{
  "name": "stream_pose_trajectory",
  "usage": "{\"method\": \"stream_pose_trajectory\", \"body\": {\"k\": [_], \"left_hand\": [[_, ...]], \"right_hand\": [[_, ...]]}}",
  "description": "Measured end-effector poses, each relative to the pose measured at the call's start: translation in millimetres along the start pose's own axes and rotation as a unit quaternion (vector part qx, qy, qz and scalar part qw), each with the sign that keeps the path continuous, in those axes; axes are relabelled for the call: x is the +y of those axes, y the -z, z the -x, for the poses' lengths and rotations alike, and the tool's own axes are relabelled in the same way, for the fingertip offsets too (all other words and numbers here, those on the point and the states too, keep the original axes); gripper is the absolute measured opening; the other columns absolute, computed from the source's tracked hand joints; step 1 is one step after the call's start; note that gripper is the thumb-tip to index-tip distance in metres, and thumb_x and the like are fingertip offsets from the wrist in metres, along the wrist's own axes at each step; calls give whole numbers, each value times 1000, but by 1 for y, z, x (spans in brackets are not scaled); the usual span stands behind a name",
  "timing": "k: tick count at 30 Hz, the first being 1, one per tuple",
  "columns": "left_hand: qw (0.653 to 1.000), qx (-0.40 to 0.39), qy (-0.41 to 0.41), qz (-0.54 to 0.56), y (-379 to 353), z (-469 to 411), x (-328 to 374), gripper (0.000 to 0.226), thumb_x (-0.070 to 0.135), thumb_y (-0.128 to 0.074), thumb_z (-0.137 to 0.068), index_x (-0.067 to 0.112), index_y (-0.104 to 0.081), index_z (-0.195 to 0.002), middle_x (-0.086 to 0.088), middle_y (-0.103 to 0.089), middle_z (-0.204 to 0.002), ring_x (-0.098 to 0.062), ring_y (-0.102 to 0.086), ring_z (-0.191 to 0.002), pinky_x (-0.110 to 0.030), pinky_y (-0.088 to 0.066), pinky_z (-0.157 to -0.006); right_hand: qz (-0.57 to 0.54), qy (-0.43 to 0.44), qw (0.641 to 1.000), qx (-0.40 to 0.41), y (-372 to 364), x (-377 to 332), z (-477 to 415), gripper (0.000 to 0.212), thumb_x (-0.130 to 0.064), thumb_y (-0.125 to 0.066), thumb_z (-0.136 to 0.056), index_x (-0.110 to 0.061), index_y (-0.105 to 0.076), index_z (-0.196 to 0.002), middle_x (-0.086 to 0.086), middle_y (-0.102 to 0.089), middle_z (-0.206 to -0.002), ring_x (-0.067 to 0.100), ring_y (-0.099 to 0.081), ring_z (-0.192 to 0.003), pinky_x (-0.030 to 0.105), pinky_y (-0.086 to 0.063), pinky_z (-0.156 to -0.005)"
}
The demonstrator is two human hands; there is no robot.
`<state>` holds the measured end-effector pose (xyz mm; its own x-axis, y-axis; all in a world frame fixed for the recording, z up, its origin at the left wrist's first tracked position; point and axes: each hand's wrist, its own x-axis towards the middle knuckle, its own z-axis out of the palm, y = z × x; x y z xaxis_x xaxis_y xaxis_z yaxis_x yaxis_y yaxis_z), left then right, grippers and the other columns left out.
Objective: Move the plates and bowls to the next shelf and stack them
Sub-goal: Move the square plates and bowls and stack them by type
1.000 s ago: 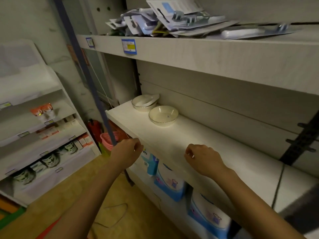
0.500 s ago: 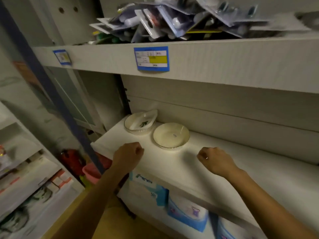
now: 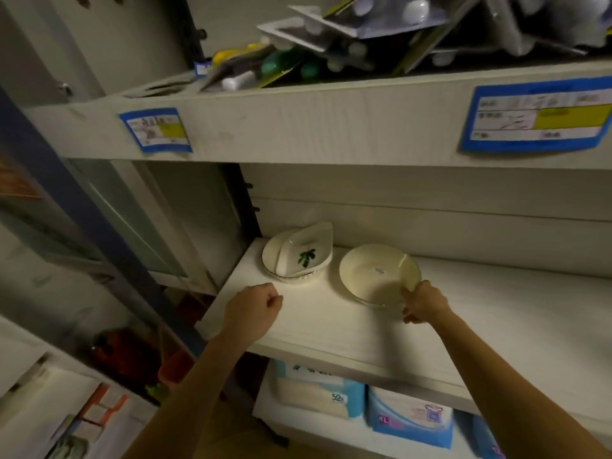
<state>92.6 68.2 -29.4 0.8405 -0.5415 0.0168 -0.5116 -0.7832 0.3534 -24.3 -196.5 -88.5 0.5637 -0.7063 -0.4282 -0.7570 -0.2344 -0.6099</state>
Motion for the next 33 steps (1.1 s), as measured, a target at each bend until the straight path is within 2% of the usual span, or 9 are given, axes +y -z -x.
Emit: {"method": "stream_pose_trajectory", "body": {"k": [3,5,8,10,12,16,20,26,33], "left_hand": [[1000,-11,0,3,-2,-9,-15,21,28,-50,-92,12,-60,-83,-5,-65,-82,-17,-57,-75,-27,-42,-65],[1000,-16,-1,15,-4,-15,-22,20,27,-49,-92,15,-55,-77,-4,-63,-79,-18,-57,-75,-28,-42,-65],[999,-7,8,39,-4,-25,-23,22,24,-48,-92,12,-54,-74,-8,-64,-77,-22,-59,-75,-34,-47,-67],[999,-2,-4,43,-6,-48,-24,26,22,-46,-93,14,-51,-69,-4,-57,-69,-20,-54,-68,-28,-40,-56],[999,24,12,41,-8,-60,-20,26,21,-44,-94,13,-51,-71,-3,-55,-69,-18,-51,-67,-24,-32,-51],[999,15,34,16,-22,-97,-17,28,17,-41,-95,-2,-62,-96,-20,-66,-96,-32,-61,-88,-33,-39,-65],[993,-46,58,-94,-33,-118,-12,31,16,-39,-95,1,-61,-112,-18,-63,-120,-30,-58,-112,-34,-44,-87],[984,-79,85,-137,-40,-141,-12,33,36,-46,-92,12,-63,-107,-9,-65,-117,-23,-57,-113,-33,-35,-99],[985,-75,101,-120,-36,-148,-15,30,26,-49,-91,11,-61,-114,-10,-61,-125,-25,-53,-120,-32,-35,-102]], "right_hand": [[-35,-29,999,31,-12,-4,-7,39,-18,-51,-90,6,-42,-119,25,-66,-105,36,-69,-84,45,-57,-77],[-53,-34,997,44,-13,-5,-7,37,-8,-54,-86,9,-44,-117,27,-67,-103,39,-67,-92,46,-55,-83],[-60,-29,997,48,-7,0,2,30,-4,-45,-87,8,-45,-114,22,-70,-82,38,-69,-84,47,-55,-84],[-70,-33,995,69,-6,3,10,26,-4,-40,-89,7,-43,-112,15,-67,-68,38,-69,-82,48,-55,-83],[-71,-15,995,73,1,7,23,21,-3,-39,-91,4,-42,-110,13,-65,-66,37,-68,-80,49,-55,-82],[-103,3,991,86,10,11,52,5,-5,-37,-94,-4,-38,-99,12,-64,-67,30,-64,-67,42,-56,-70],[-121,-2,987,101,19,16,73,7,-7,-37,-96,-5,-38,-102,11,-63,-67,23,-62,-59,28,-50,-55],[-122,-26,985,117,24,20,86,24,-6,-35,-97,3,-40,-118,11,-62,-67,21,-61,-58,26,-47,-53],[-126,-45,983,125,25,22,87,26,-5,-34,-97,4,-39,-120,10,-62,-66,22,-61,-59,26,-48,-54]]}}
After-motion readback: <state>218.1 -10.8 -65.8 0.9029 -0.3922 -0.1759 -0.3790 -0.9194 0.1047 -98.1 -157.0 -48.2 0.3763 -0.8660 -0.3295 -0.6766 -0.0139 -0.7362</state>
